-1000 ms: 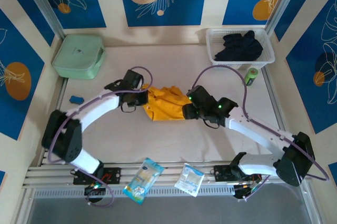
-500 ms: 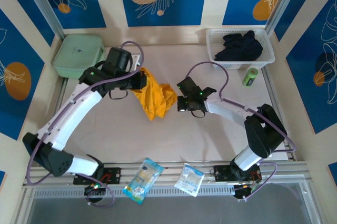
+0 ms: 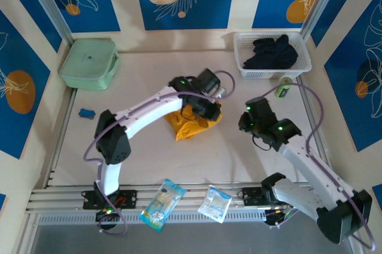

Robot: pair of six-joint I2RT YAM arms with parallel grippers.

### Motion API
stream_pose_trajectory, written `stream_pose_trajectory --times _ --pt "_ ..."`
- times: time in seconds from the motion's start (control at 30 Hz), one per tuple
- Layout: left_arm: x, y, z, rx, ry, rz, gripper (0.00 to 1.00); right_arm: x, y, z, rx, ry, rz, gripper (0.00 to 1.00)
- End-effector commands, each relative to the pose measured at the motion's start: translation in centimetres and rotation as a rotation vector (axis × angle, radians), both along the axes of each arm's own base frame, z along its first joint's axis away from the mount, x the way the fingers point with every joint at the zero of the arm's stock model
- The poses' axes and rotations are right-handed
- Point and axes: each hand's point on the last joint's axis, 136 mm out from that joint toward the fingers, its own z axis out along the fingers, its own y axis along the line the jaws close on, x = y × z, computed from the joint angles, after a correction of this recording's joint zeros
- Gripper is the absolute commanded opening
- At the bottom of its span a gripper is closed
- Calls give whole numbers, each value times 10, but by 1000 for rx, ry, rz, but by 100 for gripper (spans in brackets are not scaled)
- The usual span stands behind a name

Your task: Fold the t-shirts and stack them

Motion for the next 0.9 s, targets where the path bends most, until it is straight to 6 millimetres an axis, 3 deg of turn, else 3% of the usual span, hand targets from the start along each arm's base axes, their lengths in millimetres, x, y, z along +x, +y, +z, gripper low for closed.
stream_pose_trajectory --times 0.0,0.07,0.13,0.2,0.33,0.47,0.57,0.7,0.87 --pt "-21 -13 -6 18 7 -47 66 -22 -14 6 71 85 -61 33" --pt "-23 -6 -10 51 -26 -27 84 -21 -19 18 101 86 -103 50" --pt "-18 9 -6 76 -70 17 94 -19 -21 24 128 109 -140 68" --pt "-8 32 2 126 -135 79 99 -16 -22 28 150 148 -181 99" --pt "23 94 12 231 -183 264 99 -7 -30 44 186 233 -322 99" --pt "59 154 -9 293 -112 459 100 4 -47 71 203 300 -531 99" --pt "74 169 -33 302 -74 517 99 32 -43 96 261 269 -548 99" --pt "92 175 -69 367 -35 541 98 66 -35 118 334 260 -561 99" --pt "133 179 -108 334 -2 634 93 99 -38 154 304 245 -571 99"
